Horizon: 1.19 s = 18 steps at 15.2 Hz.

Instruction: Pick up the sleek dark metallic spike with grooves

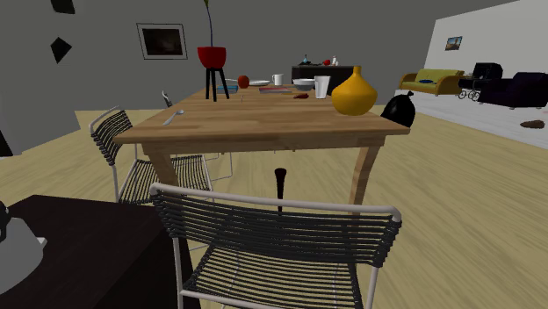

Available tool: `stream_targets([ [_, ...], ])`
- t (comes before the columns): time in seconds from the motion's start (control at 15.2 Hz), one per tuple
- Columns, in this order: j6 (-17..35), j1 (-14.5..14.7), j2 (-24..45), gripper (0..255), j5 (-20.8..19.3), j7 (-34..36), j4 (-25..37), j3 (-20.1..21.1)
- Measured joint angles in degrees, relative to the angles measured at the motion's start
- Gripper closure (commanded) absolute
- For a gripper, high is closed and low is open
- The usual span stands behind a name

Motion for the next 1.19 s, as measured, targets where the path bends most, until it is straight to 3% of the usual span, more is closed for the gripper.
stream_targets([
  [0.26, 3.42, 0.66, 2.21, 0, 1.36, 0.86, -1.31, 1.32],
  [1.19, 26.05, 4.72, 23.16, 0, 7.88, 4.83, -2.82, 9.41],
])
